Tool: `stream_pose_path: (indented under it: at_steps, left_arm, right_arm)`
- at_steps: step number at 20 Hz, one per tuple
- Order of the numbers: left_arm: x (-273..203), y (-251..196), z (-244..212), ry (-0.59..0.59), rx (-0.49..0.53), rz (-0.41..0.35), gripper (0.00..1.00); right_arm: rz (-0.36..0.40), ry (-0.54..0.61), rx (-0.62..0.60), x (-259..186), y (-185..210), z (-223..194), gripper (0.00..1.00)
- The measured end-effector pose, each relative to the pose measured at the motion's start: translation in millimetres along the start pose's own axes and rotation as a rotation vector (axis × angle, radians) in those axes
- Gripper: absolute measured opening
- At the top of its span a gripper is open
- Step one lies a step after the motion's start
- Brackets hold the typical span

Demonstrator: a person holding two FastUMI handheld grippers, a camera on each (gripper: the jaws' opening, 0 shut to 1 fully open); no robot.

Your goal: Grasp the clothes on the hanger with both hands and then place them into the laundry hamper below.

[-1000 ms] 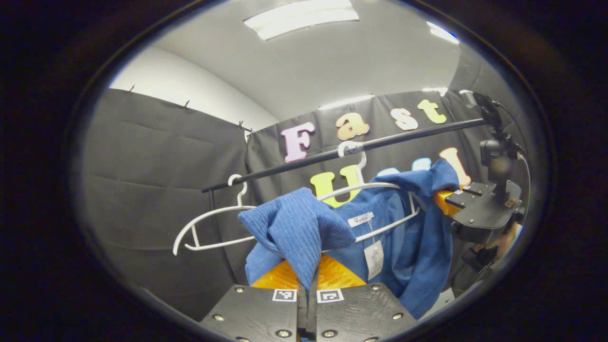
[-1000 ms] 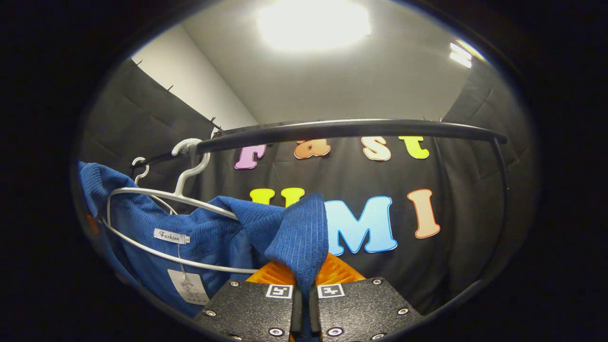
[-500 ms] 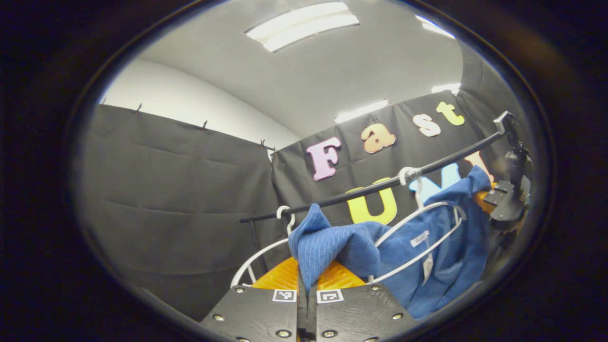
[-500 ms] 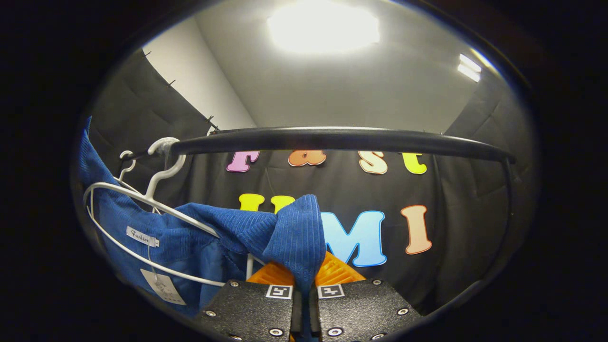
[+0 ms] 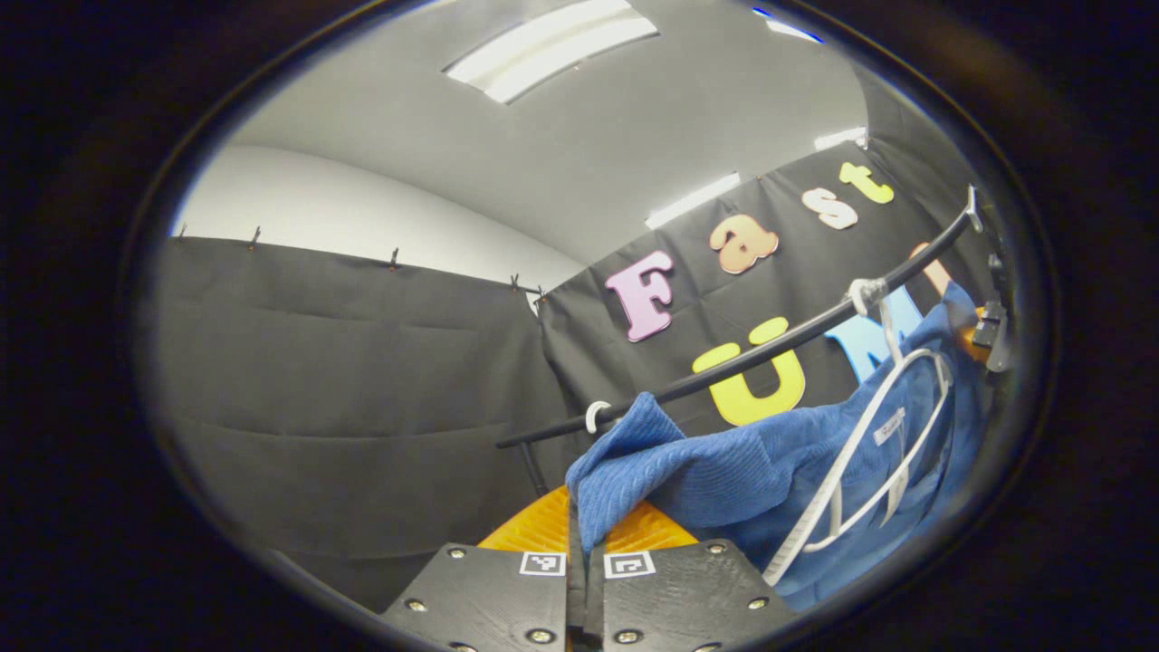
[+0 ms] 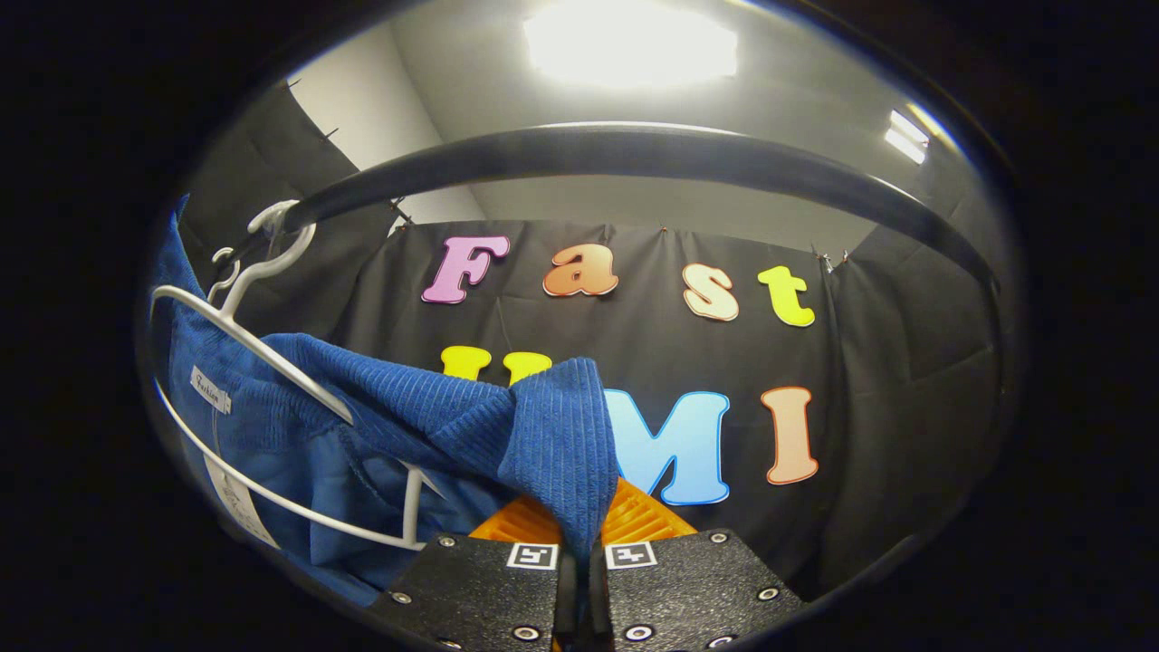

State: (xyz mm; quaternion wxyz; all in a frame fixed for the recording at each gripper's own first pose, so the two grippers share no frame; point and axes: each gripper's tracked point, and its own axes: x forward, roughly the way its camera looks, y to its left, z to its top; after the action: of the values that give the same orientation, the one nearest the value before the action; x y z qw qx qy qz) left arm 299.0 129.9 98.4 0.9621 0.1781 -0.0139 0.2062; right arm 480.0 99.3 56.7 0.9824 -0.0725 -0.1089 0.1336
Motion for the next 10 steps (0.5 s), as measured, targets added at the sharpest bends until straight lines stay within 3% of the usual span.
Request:
stream_pose_path:
  at_steps: [1,4,5,10]
  left_arm:
    - [5,-3,-11,0.019,-0.006,-0.011,0.0]
    - [9,-14,-47,0.089,-0.045,-0.041,0.01]
    - [8,-18,-59,0.111,-0.064,-0.051,0.05]
    - [8,-45,-112,0.208,-0.152,-0.085,0.01]
  right_arm:
    - [-0.001,0.006,-0.013,1,1,-4,0.05]
    - [-0.02,0.037,-0.028,2,0,-18,0.05]
    - [-0.031,0.054,-0.036,3,-4,-25,0.05]
    - [-0.032,0.152,-0.057,10,-14,-67,0.05]
